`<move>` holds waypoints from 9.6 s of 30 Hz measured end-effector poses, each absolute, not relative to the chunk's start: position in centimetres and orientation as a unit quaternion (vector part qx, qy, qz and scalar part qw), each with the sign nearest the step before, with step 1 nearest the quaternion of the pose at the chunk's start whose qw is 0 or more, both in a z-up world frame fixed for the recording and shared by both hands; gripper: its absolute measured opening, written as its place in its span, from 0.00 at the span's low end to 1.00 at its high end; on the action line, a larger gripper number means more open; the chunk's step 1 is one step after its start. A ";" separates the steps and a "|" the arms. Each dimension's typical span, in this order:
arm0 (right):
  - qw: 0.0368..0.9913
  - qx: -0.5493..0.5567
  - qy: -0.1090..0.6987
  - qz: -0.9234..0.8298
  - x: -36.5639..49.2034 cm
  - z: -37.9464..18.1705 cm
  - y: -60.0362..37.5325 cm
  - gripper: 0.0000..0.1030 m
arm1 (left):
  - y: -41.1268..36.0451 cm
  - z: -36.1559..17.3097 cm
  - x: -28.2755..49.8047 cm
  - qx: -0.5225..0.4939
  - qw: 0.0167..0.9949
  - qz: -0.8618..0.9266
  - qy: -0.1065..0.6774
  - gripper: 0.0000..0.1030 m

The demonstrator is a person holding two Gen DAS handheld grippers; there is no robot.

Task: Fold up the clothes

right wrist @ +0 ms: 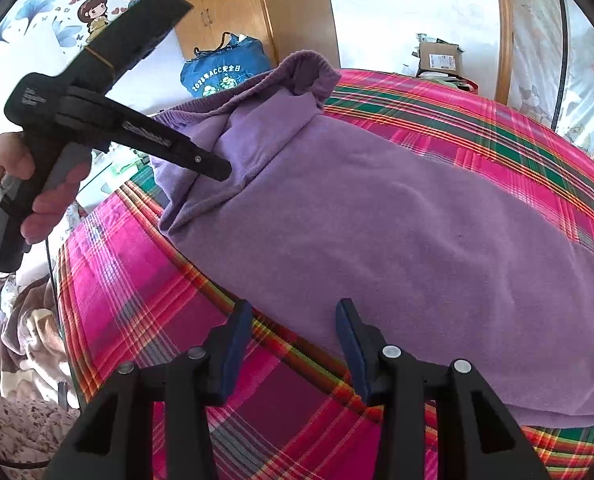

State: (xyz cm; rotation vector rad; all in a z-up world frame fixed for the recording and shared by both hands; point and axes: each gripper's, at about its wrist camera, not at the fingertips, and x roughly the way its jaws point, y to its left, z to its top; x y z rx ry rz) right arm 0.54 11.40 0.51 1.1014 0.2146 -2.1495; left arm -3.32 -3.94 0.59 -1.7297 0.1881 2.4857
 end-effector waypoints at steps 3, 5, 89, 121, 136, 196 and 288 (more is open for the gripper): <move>0.352 0.426 0.079 -0.830 0.6 0.5 11.5 0.43 | -3.6 0.9 -2.5 -0.567 0.067 0.819 0.062 0.15; 0.352 0.426 0.077 -0.830 0.6 0.4 11.5 0.43 | -3.3 1.2 -2.0 -0.565 0.075 0.819 0.063 0.28; 0.075 0.365 0.277 -0.886 -18.5 1.4 11.2 0.10 | -11.1 4.9 -24.4 -0.511 0.019 0.852 -0.113 0.18; 0.081 0.436 -0.110 -0.890 2.7 1.5 29.7 0.36 | -22.9 1.2 -1.4 -0.502 -0.022 0.799 -0.332 0.34; 0.072 0.426 -0.174 -0.885 0.7 -0.6 30.6 0.42 | -24.1 -1.0 -1.1 -0.477 -0.017 0.778 -0.408 0.34; 0.201 0.442 -0.181 -0.855 1.6 -0.6 22.3 0.09 | -26.1 -0.9 -4.0 -0.416 -0.093 0.847 -0.319 0.44; 0.268 0.411 0.137 -0.860 0.1 -0.1 10.2 0.05 | -31.9 7.1 -4.2 -0.323 -0.137 0.876 -0.331 0.09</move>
